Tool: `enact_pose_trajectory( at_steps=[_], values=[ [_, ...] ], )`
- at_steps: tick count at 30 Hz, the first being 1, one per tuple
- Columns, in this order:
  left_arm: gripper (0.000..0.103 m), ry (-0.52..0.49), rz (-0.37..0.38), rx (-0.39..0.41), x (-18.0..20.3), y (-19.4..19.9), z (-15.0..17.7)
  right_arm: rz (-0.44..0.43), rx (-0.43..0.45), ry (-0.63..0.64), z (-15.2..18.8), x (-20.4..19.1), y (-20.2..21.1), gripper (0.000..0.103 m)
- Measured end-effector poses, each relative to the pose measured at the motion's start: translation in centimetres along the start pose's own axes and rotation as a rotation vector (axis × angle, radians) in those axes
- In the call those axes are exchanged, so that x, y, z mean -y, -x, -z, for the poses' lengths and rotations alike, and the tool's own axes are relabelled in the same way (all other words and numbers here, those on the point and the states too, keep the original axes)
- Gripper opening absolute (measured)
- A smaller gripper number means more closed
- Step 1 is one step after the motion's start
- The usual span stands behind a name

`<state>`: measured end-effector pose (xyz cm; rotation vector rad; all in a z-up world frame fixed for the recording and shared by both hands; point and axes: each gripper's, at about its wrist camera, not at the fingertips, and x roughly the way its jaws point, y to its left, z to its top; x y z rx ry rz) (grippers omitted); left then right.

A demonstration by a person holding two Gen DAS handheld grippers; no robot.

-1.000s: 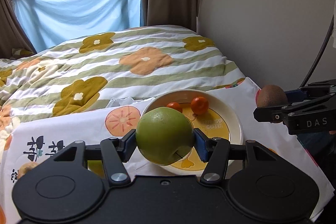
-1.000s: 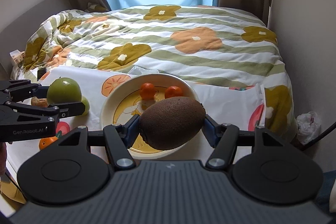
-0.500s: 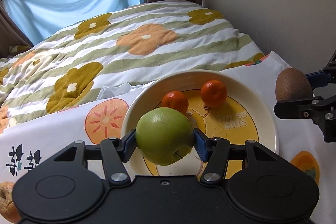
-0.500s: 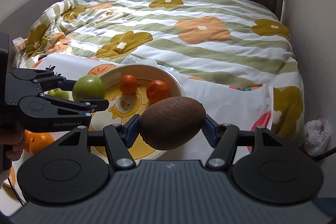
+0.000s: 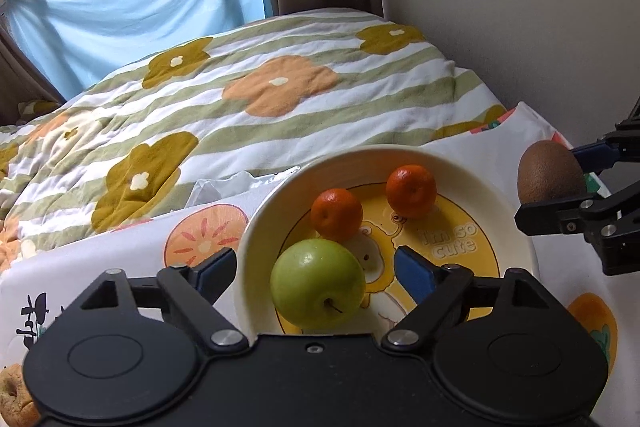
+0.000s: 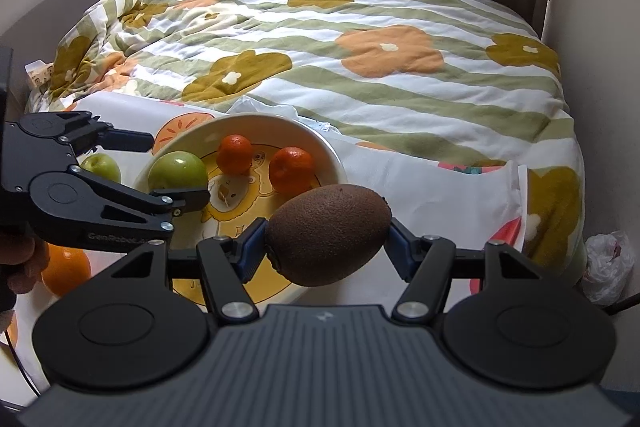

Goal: Organize fruits
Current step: 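Carry the green apple into the bowl with the left tool while the right tool carries the kiwi, then open the left tool in the bowl while the right tool releases the kiwi there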

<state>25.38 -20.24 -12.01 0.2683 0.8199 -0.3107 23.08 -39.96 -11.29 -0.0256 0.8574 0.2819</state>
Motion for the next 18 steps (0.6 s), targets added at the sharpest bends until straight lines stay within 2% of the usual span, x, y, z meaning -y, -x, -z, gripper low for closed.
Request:
enact_pose_trajectory(
  at_steps=[7, 18],
  values=[
    [0.091, 0.088, -0.007, 0.003, -2.2, 2.0, 0.6, -0.012, -0.013, 0.02, -0.1, -0.4, -0.8, 0.078],
    [0.093, 0.163, -0.034, 0.0, -4.1, 4.0, 2.5, -0.058, -0.016, 0.176, 0.0, -3.1, -4.0, 0.078]
  ],
)
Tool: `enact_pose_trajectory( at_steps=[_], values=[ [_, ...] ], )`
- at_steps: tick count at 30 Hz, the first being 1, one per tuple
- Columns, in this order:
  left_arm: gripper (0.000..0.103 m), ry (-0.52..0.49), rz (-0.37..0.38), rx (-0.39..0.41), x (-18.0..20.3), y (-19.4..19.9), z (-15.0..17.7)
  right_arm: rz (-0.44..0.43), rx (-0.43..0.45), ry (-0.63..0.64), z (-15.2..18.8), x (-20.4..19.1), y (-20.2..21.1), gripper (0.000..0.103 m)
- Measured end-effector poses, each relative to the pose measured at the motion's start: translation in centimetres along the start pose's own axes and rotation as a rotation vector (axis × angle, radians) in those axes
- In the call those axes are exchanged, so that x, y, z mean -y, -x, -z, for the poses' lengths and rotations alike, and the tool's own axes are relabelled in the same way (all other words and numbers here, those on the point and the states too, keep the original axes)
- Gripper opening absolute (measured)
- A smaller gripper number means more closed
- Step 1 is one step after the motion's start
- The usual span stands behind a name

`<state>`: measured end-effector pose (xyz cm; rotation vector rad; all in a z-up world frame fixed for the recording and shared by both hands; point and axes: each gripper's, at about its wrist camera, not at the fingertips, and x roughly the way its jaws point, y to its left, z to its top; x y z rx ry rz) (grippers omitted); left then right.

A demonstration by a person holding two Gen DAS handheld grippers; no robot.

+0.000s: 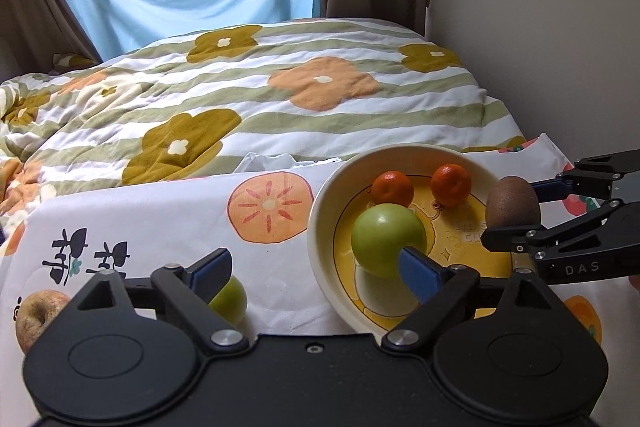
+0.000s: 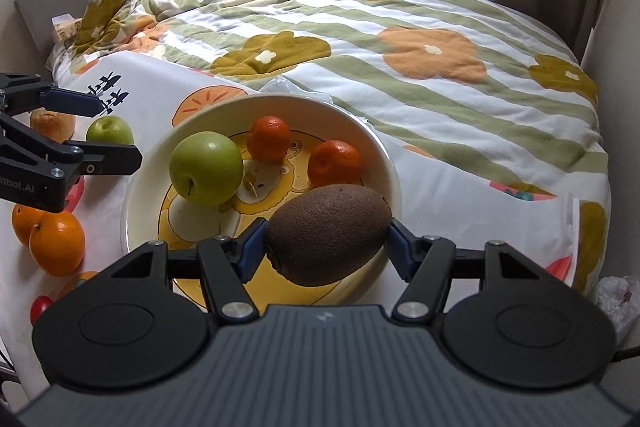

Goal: Organize fruits
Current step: 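Open the left tool in the bowl while the right tool releases the kiwi there, then withdraw both tools from the bowl toward the remaining fruit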

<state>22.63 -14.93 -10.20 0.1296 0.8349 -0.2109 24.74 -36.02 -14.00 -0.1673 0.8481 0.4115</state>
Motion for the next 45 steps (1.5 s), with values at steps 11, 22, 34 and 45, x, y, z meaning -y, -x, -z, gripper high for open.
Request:
enact_pose_trajectory(
  at_steps=[11, 22, 34, 45],
  values=[
    [0.093, 0.014, -0.022, -0.009, -0.4, 0.5, 1.0, 0.05, 0.043, 0.085, 0.2, -1.7, -0.5, 0.1],
    [0.093, 0.063, -0.06, 0.033, -0.6, 3.8, 1.9, 0.128, 0.103, -0.041, 1.2, -1.3, 3.8, 0.103],
    [0.093, 0.103, -0.115, 0.136, -1.8, 10.0, 3.6, 0.124, 0.135, -0.089, 0.3, -4.6, 8.4, 0.103],
    [0.101, 0.12, -0.172, 0.194, -5.7, 14.5, 6.1, 0.094, 0.16, -0.1, -1.2, -11.3, 11.1, 0.103]
  ],
)
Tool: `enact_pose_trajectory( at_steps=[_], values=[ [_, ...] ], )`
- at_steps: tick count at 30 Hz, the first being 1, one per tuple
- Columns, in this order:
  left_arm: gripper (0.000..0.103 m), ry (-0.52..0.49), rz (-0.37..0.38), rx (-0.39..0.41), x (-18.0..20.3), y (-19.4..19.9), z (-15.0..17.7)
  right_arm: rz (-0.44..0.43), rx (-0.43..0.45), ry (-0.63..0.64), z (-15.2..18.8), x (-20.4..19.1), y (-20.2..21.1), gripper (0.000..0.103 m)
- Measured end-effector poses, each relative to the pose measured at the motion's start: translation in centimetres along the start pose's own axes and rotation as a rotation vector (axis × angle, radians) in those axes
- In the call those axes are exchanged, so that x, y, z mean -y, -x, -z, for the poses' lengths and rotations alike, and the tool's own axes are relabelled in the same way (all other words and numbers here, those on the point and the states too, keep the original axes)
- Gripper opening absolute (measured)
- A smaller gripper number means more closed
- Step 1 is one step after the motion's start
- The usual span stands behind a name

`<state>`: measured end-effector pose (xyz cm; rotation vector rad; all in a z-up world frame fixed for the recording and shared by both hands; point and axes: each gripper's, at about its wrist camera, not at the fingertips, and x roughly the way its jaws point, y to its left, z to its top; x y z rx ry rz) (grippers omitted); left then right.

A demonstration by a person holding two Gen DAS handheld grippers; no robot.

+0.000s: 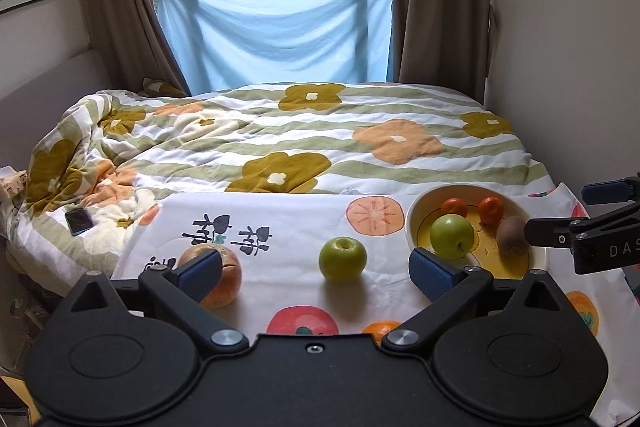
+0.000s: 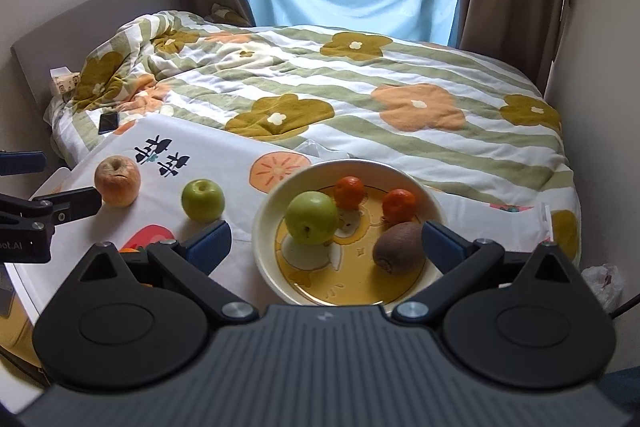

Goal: Organize fruits
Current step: 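Withdraw both tools from the bowl toward the remaining fruit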

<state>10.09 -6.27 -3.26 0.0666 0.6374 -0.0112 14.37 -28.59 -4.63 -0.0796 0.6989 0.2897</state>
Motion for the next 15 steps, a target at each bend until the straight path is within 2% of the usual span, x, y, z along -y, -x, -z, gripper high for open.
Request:
enact_pose_trajectory(
  at_steps=[8, 15],
  values=[
    [0.102, -0.042, 0.009, -0.026, -5.0, -0.5, 0.2, 0.001, -0.033, -0.082, -0.7, -5.2, -1.4, 0.103],
    [0.101, -0.107, 0.053, -0.077, -9.1, -3.9, 1.1, 0.055, -0.112, -0.149, -1.1, -8.8, -4.7, 0.103]
  ],
)
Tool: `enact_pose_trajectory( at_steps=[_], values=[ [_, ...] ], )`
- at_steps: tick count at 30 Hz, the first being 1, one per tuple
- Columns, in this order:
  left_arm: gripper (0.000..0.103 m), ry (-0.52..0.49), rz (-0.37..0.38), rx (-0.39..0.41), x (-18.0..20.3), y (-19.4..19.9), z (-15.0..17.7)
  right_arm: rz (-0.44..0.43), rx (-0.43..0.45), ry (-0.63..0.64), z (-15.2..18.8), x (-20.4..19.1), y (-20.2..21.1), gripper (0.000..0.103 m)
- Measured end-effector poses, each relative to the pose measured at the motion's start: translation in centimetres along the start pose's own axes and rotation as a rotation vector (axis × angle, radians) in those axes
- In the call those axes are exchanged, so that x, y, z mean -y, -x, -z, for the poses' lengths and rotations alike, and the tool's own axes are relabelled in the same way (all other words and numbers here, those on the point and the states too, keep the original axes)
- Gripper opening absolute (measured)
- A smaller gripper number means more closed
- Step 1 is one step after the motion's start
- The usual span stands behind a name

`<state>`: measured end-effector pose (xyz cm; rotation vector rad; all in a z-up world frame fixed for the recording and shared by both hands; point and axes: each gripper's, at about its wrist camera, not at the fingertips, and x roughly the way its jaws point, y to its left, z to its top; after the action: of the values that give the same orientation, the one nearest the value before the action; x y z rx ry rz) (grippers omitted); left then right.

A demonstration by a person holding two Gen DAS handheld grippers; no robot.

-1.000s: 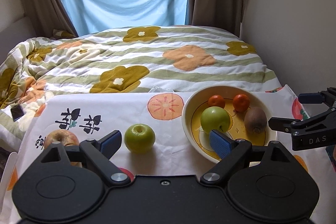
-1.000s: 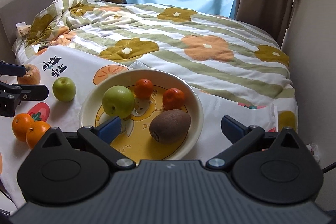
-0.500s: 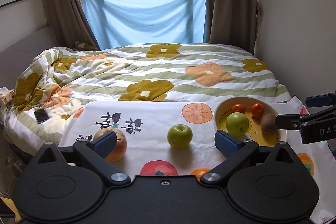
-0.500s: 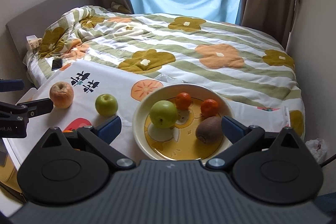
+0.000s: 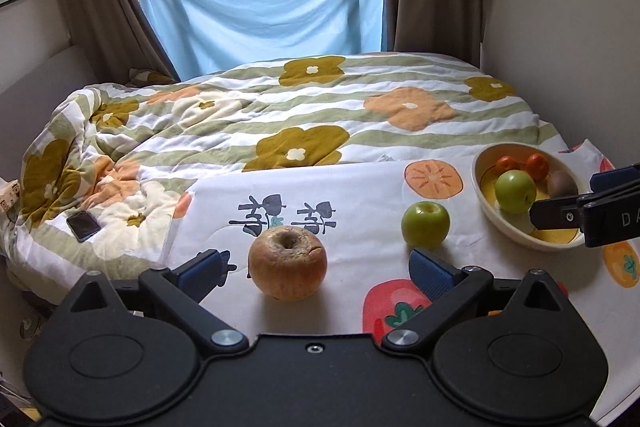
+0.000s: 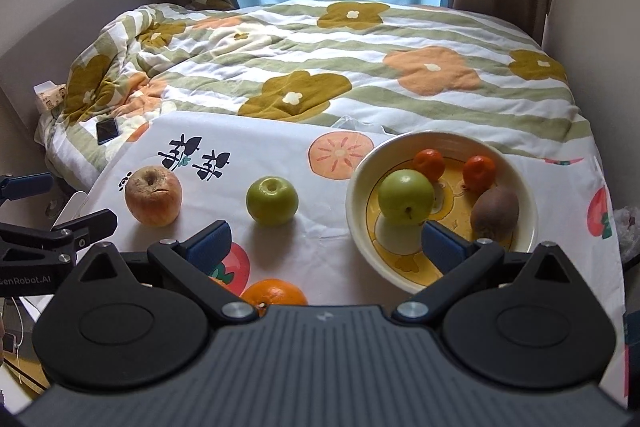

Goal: Organize fruits
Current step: 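Withdraw both tools from the bowl toward the remaining fruit, then grasp the large wrinkled brown apple with the left tool while the right tool grasps a green apple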

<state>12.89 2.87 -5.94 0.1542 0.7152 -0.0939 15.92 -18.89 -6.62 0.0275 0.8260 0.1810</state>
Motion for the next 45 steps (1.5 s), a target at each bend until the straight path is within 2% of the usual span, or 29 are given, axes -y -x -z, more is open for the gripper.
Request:
enact_pose_trajectory(
  at_steps=[11, 21, 28, 33, 36, 45],
  values=[
    [0.1, -0.111, 0.127, -0.094, -4.0, -7.6, 0.7, 0.07, -0.074, -0.167, 0.3, -3.2, -5.6, 0.103],
    [0.089, -0.175, 0.228, -0.15, -4.7, -12.1, 0.9, 0.113, -0.088, -0.22, -0.4, -4.7, -9.5, 0.103],
    [0.08, -0.162, 0.271, -0.145, -5.4, -12.9, 0.7, 0.13, -0.099, -0.203, -0.8, -5.1, -11.0, 0.103],
    [0.08, -0.186, 0.277, -0.131, -5.3, -12.8, 0.7, 0.126, -0.114, -0.219, -0.9, -5.0, -11.9, 0.103],
    [0.08, -0.177, 0.286, -0.134, -5.6, -12.8, 0.8, 0.117, -0.127, -0.219, -0.9, -5.1, -12.4, 0.096],
    [0.08, -0.171, 0.28, -0.133, -5.7, -12.6, 0.9, 0.1, -0.138, -0.216, -1.7, -5.0, -13.8, 0.085]
  ],
)
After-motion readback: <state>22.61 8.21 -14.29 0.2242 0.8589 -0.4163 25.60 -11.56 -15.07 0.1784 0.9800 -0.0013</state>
